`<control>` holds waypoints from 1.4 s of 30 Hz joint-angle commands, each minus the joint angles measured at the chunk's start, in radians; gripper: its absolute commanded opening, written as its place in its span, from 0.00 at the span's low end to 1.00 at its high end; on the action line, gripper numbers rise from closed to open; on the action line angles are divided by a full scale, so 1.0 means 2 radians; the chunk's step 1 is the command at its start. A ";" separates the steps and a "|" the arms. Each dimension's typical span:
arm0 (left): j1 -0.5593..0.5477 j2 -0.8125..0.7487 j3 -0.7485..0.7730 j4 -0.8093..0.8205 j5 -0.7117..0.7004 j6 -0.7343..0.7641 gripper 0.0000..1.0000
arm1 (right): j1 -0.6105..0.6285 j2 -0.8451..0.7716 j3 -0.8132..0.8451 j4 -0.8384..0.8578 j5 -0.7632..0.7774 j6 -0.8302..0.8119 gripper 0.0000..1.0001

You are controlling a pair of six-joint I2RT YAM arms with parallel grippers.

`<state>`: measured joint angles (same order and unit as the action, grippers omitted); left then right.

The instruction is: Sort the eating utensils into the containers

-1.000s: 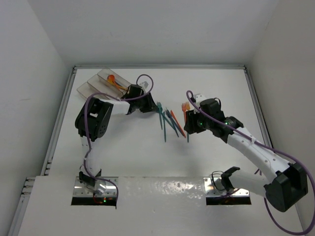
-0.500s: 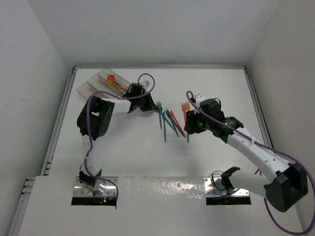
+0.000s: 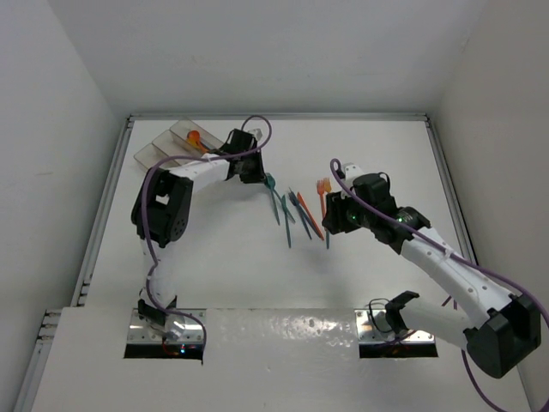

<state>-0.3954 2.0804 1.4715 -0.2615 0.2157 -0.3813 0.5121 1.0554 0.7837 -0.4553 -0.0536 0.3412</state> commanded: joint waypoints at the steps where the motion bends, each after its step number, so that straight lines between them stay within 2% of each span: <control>1: -0.021 -0.042 0.011 -0.040 -0.036 0.019 0.00 | -0.001 -0.011 -0.002 0.011 0.000 0.001 0.48; 6: -0.037 -0.072 0.005 -0.032 -0.066 0.020 0.00 | -0.001 -0.011 -0.001 0.014 -0.005 0.006 0.47; 15: -0.056 -0.072 0.059 -0.069 -0.106 0.016 0.00 | -0.001 -0.014 -0.004 0.019 -0.011 0.010 0.47; 20: -0.056 -0.081 0.068 -0.083 -0.190 0.017 0.00 | -0.001 -0.019 -0.009 0.018 -0.007 0.010 0.47; 24: -0.049 -0.088 0.087 -0.086 -0.221 0.027 0.00 | -0.001 -0.023 -0.012 0.016 -0.005 0.009 0.47; 28: -0.006 -0.089 0.118 -0.087 -0.208 0.029 0.00 | -0.001 -0.028 -0.011 0.013 -0.004 0.007 0.47; 31: 0.058 -0.091 0.132 -0.082 -0.183 0.032 0.00 | -0.001 -0.031 -0.014 0.011 -0.002 0.007 0.47; 37: 0.148 -0.081 0.162 -0.060 -0.152 0.065 0.00 | -0.001 -0.034 -0.018 0.014 -0.005 0.010 0.47; 42: 0.194 -0.062 0.183 -0.030 -0.125 0.093 0.00 | -0.001 -0.028 -0.018 0.015 -0.007 0.007 0.47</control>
<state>-0.0135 1.9591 1.7771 -0.3923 -0.0917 -0.2554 0.5121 1.0016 0.7444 -0.4507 -0.0620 0.3485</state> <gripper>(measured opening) 0.017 0.478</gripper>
